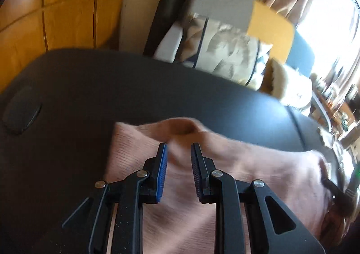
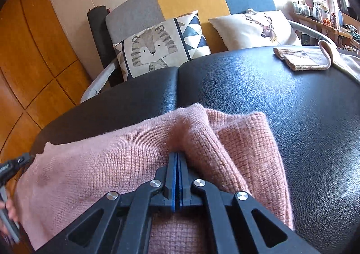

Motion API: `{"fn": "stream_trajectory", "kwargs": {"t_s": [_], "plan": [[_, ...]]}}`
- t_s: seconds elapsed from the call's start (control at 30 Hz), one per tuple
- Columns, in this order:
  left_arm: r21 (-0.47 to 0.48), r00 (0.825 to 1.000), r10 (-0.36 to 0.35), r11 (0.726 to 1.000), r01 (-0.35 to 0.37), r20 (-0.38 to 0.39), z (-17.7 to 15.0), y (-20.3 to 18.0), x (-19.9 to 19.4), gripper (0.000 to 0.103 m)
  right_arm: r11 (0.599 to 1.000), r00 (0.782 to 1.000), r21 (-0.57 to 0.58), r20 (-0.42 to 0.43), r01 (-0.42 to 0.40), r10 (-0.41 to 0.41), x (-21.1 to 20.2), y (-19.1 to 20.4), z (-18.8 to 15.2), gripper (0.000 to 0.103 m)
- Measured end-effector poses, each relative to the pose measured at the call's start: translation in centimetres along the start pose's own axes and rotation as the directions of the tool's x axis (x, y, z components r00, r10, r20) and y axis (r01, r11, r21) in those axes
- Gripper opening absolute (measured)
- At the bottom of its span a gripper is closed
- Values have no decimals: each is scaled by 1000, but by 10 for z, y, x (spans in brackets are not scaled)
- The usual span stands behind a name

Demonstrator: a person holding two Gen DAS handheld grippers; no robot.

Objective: Fold clothes
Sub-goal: 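Pinch the folded sweater with both grippers and smooth it flat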

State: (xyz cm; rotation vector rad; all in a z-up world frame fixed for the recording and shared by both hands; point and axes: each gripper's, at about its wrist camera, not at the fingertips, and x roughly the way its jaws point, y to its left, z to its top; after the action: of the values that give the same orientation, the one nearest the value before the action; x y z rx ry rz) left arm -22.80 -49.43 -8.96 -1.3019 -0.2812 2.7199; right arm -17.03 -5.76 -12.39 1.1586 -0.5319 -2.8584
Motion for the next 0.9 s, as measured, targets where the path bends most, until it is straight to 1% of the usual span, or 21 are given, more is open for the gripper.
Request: {"fn": "stream_trajectory", "kwargs": {"t_s": [0.07,0.13,0.17,0.27,0.37,0.4,0.43,0.47,0.5,0.53,0.57,0.63,0.7,0.73,0.8,0.83,0.87,0.9], "plan": [[44,998,-18,999,21,-67,-2,1,9,35,1000,1000,6,4,-10,10,1,-1,1,0],[82,991,-25,996,36,-131,-8,-1,18,36,1000,1000,13,6,-20,20,1,-3,1,0],[86,989,-24,996,37,-143,-11,-2,21,36,1000,1000,14,7,-23,23,1,-3,1,0],[82,994,-16,996,25,-105,-18,-3,20,39,999,1000,19,10,-30,30,1,-4,1,0],[77,997,0,997,6,-77,-27,-5,17,40,999,999,25,4,-35,35,0,-4,3,0],[75,998,6,997,-1,-67,-30,-5,15,40,999,1000,28,-5,-29,29,-1,-3,5,0],[75,998,9,997,-4,-60,-33,-6,14,43,1000,1000,27,-8,-11,11,-4,0,7,1],[81,998,4,997,0,-58,-34,-6,13,45,1000,1000,18,14,12,-13,-13,8,10,4],[86,998,1,996,4,-57,-34,-7,13,46,1000,999,2,52,-1,1,-23,20,12,12],[92,998,0,996,5,-58,-30,-8,17,47,999,995,-20,85,-46,48,-33,34,14,12],[96,998,-1,995,7,-59,-27,-9,20,47,994,990,-64,97,-92,98,-38,53,15,12],[92,998,-7,996,13,-63,-23,-8,22,47,963,980,-196,45,-183,196,-36,98,15,10],[83,998,-18,996,24,-63,-21,-7,23,47,918,964,-293,-51,-266,263,-21,135,10,9],[82,998,-21,996,26,-62,-21,-7,23,47,902,961,-331,-93,-278,262,-11,149,7,8],[85,998,-18,996,23,-62,-22,-7,23,47,893,973,-394,-151,-219,173,19,165,-1,8],[88,998,-14,996,20,-62,-22,-8,24,47,892,975,-406,-174,-200,139,34,168,-5,5],[91,998,-11,996,16,-61,-22,-9,25,47,903,973,-378,-180,-204,144,44,163,-7,5],[95,998,-9,995,15,-62,-21,-9,25,47,917,969,-329,-169,-225,178,46,157,-5,4]]}}
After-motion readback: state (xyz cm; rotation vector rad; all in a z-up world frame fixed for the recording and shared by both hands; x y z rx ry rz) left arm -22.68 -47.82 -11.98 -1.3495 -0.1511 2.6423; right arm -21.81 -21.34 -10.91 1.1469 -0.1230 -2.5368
